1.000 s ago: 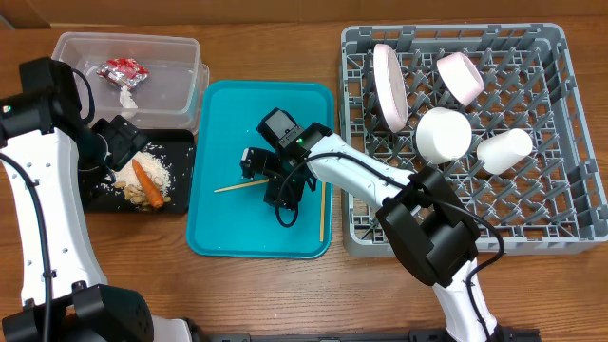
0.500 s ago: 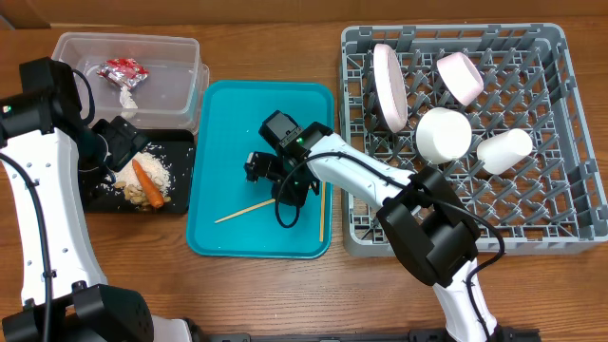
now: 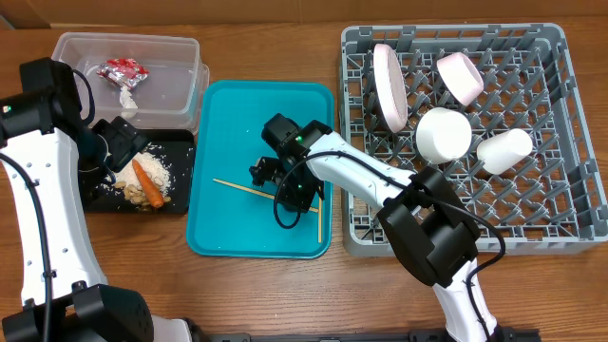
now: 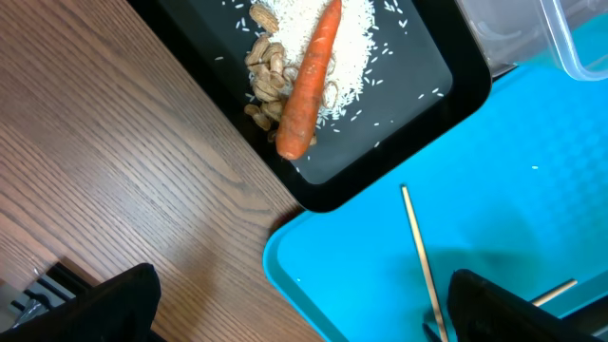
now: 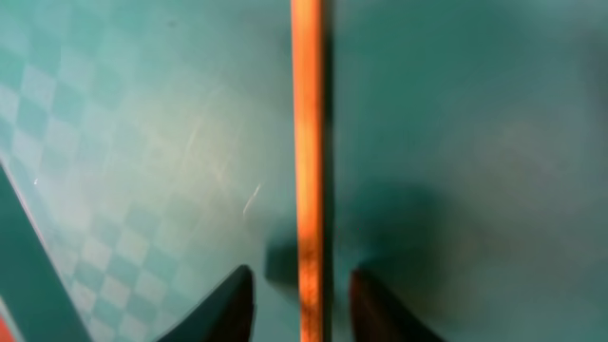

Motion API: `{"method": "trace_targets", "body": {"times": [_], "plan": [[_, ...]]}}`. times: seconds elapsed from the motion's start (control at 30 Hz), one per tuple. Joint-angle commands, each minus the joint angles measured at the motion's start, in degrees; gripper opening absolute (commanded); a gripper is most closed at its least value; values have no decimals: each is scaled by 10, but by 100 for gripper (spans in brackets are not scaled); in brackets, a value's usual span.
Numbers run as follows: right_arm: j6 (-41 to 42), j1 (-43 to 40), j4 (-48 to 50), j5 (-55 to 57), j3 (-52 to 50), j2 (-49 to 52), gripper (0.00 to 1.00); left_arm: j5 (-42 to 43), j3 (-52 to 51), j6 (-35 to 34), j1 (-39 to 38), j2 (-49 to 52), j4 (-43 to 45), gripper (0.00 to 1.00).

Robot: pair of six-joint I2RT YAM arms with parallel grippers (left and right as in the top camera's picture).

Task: Sort waste into correct bins and load items into the dishwasher
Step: 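Close the right gripper on one chopstick and lift it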

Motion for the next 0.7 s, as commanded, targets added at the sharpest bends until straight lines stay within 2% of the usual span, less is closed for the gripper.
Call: {"method": "trace_targets", "body": {"times": [0.0,0.23,0.27,0.3,0.4,0.67], "plan": [[1,3,5,-7,3,0,40,-9,0,13,6,3,-2,98],[1,3,43,-9,-23,5,39,-9,0,13,6,3,-2,98],[1,3,45,-8,-26,5,38,-9,0,13,6,3,-2,98],[1,3,44,-6,-27,5,29,-9,0,13,6,3,-2,98],[1,3,43,-4,-27,5,23,-9,0,13,6,3,-2,98],[2,3,29,33,-27,5,14,-9,0,13,6,3,-2,99]]}}
